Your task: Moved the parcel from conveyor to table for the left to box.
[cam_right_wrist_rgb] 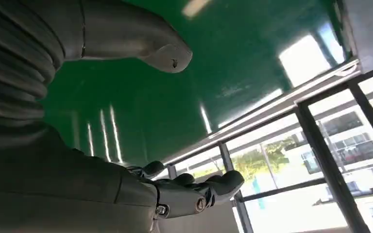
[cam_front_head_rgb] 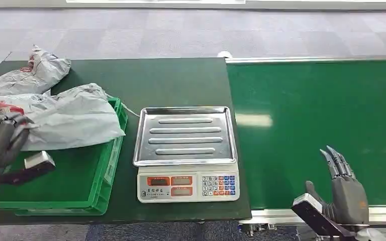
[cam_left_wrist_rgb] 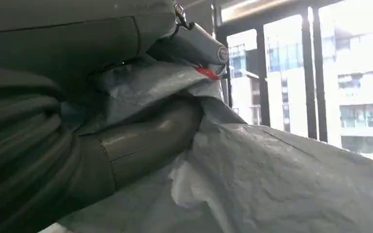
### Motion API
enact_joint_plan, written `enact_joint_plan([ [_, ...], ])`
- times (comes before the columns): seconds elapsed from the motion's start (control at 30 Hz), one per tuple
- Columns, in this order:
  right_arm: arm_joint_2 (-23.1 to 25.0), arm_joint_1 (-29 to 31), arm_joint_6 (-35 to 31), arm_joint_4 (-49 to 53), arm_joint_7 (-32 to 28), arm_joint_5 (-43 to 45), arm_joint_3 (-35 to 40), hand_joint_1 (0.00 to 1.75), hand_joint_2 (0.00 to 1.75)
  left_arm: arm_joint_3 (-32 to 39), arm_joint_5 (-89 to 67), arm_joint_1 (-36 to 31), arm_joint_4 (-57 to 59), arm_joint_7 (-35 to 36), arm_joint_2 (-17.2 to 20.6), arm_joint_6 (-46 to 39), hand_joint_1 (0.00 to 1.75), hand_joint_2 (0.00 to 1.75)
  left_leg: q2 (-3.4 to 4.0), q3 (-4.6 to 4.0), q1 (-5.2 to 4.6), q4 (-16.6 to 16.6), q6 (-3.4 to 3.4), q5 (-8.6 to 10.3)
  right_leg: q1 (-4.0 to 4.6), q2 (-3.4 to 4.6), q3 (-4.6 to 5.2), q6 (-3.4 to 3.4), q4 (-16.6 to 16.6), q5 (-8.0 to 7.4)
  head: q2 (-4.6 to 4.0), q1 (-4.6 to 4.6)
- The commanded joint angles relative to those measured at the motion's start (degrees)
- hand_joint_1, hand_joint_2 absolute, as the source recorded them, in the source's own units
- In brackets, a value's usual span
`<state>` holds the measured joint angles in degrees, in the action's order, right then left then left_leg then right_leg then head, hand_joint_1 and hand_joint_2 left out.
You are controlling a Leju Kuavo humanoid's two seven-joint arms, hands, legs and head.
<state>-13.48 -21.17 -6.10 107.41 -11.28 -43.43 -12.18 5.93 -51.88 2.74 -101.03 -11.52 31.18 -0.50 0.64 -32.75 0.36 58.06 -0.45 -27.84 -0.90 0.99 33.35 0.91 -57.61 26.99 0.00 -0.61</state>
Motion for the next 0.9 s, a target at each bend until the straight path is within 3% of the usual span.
enact_joint_plan([
  [0.03, 6.5, -3.8, 0.4, 5.7, 0.6, -1.1, -4.3, 0.00, 1.75, -4.1, -7.4, 30.2, -19.5, 4.3, -15.4, -8.5, 1.75, 1.75, 0.36, 0.49, -0.16, -0.2, 0.16, -0.24, -0.17, 0.32, -0.33, 0.08, 0.2, 0.11, 0.00, -0.02],
  [0.07, 7.1, -4.6, 0.6, 6.5, 0.2, -1.1, -5.0, 0.00, 1.75, -5.5, -9.1, 30.8, -20.0, 5.3, -14.6, -8.5, 1.75, 1.75, 0.29, 0.31, -0.06, -0.1, 0.15, -0.31, -0.07, 0.26, -0.21, 0.07, 0.1, 0.19, 0.00, 0.02],
  [0.1, 8.0, -5.4, 1.0, 7.4, -0.4, -1.2, -5.8, 0.00, 1.75, -7.4, -10.8, 30.6, -20.0, 7.2, -14.0, -8.1, 0.00, 1.75, 0.18, 0.36, -0.03, -0.1, 0.17, -0.37, -0.02, 0.14, -0.32, 0.06, 0.1, 0.24, 0.00, 0.00],
  [0.13, 8.9, -5.9, 1.0, 8.1, -0.6, -1.3, -6.5, 0.00, 1.75, -8.3, -10.4, 29.7, -19.3, 7.8, -14.7, -8.9, 0.00, 1.75, -0.01, 0.31, -0.09, -0.1, 0.20, -0.34, -0.08, -0.05, -0.30, 0.08, 0.1, 0.27, 0.00, 0.00],
  [0.17, 9.8, -6.5, 1.7, 9.1, -1.0, -1.7, -7.0, 0.00, 1.75, -9.9, -10.7, 27.9, -17.6, 8.7, -14.6, -9.7, 0.00, 0.00, -0.16, 0.35, -0.12, -0.1, 0.23, -0.34, -0.12, -0.18, -0.39, 0.14, 0.1, 0.34, 0.00, -0.02],
  [0.27, 11.9, -6.5, 2.3, 10.2, -1.8, -3.2, -8.0, 0.00, 1.75, -10.1, -5.1, 24.3, -15.3, 8.7, -15.6, -13.1, 0.00, 0.00, -0.55, 0.33, -0.11, -0.1, 0.29, -0.32, -0.11, -0.63, -0.47, 0.25, 0.2, 0.45, 0.00, 0.00],
  [0.37, 15.5, -7.2, 2.3, 11.7, -2.9, -6.0, -8.4, 0.00, 1.75, -7.2, -0.5, 20.7, -13.9, 4.4, -21.6, -19.4, 0.00, 0.00, -0.71, 0.31, -0.05, -0.1, 0.28, -0.30, -0.03, -0.85, -0.62, 0.22, 0.2, 0.45, 0.00, 0.00],
  [0.4, 15.9, -7.5, 2.2, 11.9, -3.1, -6.3, -8.2, 0.00, 1.75, -7.4, -0.5, 20.2, -13.7, 4.2, -21.8, -19.2, 0.00, 0.00, -0.68, 0.33, -0.07, -0.1, 0.28, -0.29, -0.04, -0.82, -0.63, 0.22, 0.2, 0.44, 0.00, 0.00],
  [0.43, 17.5, -7.5, 2.0, 11.9, -3.6, -7.7, -8.0, 0.00, 1.75, -6.7, -3.0, 18.5, -13.0, 2.4, -25.3, -27.4, 0.00, 0.00, -0.82, 0.46, -0.06, -0.2, 0.27, -0.21, -0.03, -0.98, -0.79, 0.18, 0.3, 0.42, 0.00, -0.04],
  [0.67, 17.9, -8.5, 1.0, 11.8, -3.9, -8.4, -7.7, 0.00, 1.75, -7.9, 7.0, 17.0, -12.7, 2.9, -25.2, -28.6, 0.00, 0.00, -0.77, 0.65, 0.03, -0.2, 0.28, -0.21, 0.04, -0.95, -1.02, 0.18, 0.4, 0.37, 0.00, 0.00],
  [0.73, 17.7, -7.9, 0.7, 11.5, -4.1, -8.5, -7.7, 0.00, 1.75, -7.4, 13.6, 15.3, -12.5, -0.7, -25.8, -30.0, 0.00, 0.00, -0.73, 0.55, 0.01, 0.0, 0.27, -0.28, 0.00, -0.87, -0.87, 0.23, 0.1, 0.44, 0.00, 0.00],
  [0.9, 17.2, -7.1, 0.7, 11.5, -3.9, -8.5, -7.5, 0.00, 1.75, -7.3, 13.8, 13.8, -12.5, -1.6, -26.8, -30.5, 0.00, 0.00, -0.71, 0.61, 0.00, -0.1, 0.27, -0.23, 0.00, -0.85, -0.92, 0.19, 0.2, 0.37, 0.00, 0.00],
])
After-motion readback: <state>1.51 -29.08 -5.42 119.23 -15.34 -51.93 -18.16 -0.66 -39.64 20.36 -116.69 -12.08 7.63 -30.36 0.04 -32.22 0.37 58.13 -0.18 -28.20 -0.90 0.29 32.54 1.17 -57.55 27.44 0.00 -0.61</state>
